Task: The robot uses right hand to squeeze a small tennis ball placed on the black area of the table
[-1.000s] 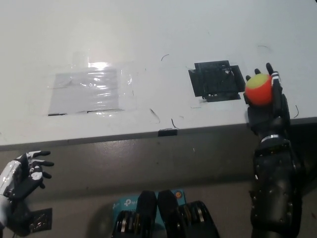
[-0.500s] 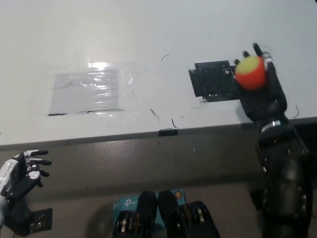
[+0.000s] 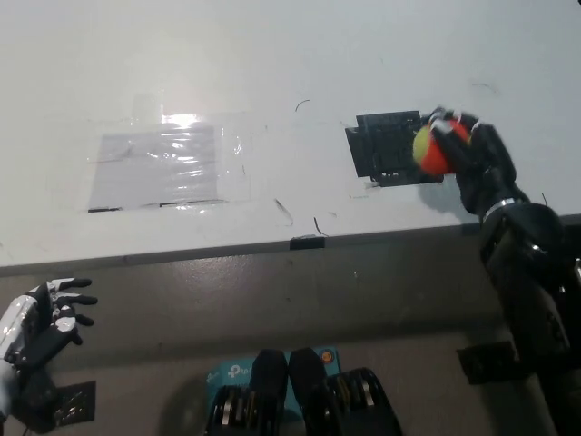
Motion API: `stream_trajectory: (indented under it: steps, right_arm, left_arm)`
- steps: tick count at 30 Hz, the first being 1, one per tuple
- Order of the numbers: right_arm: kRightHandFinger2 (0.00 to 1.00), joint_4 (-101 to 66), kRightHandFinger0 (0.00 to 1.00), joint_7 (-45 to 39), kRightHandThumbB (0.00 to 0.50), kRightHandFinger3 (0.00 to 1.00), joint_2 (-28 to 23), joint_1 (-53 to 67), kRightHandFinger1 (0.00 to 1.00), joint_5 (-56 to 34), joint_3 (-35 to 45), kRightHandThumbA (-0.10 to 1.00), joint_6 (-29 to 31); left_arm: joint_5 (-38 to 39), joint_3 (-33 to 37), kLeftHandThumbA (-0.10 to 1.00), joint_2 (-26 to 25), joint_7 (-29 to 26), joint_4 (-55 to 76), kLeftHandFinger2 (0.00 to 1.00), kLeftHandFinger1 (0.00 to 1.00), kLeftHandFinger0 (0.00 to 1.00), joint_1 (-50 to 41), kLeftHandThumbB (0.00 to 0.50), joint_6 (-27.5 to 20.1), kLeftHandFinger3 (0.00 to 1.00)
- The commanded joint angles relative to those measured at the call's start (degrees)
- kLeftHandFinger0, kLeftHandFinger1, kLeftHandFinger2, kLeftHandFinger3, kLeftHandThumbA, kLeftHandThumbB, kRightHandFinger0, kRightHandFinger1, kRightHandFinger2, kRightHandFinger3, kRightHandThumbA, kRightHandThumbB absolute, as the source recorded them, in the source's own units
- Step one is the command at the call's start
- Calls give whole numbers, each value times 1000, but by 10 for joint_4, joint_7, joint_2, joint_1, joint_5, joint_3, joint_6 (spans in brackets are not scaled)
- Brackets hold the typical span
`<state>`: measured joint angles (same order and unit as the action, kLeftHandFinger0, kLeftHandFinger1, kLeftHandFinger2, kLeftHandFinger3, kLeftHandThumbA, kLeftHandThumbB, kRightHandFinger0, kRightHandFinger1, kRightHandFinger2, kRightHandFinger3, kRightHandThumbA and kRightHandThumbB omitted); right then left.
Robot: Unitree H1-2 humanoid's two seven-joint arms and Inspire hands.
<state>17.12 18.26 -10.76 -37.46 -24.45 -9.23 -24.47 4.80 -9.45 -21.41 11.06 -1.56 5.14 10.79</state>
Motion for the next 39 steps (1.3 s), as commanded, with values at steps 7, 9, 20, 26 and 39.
stream_trajectory:
  steps: [7,9,20,26,39]
  right_arm:
    - [395,234,0,84,299,186,-75,-189,0,449,-295,-100,226]
    - [428,268,0,109,324,199,-73,-206,33,484,-335,-100,239]
    - [423,414,0,219,379,418,-55,-289,2,560,-465,-100,269]
    - [495,483,0,229,326,296,-38,-330,1,587,-542,-100,229]
    - [1000,510,1000,110,461,1000,-7,-297,1000,548,-571,613,180]
  left_arm:
    - [2,-13,19,-23,1,20,559,450,351,-2,158,-20,642]
    - [-1,-10,5,-23,1,23,556,451,347,-4,139,-20,648]
    - [-1,-9,6,-23,2,29,551,441,345,-3,147,-12,627]
    - [-3,-8,20,-26,4,30,552,425,306,3,145,-16,628]
    - [-6,-6,-36,-32,7,32,595,468,366,9,115,-18,689]
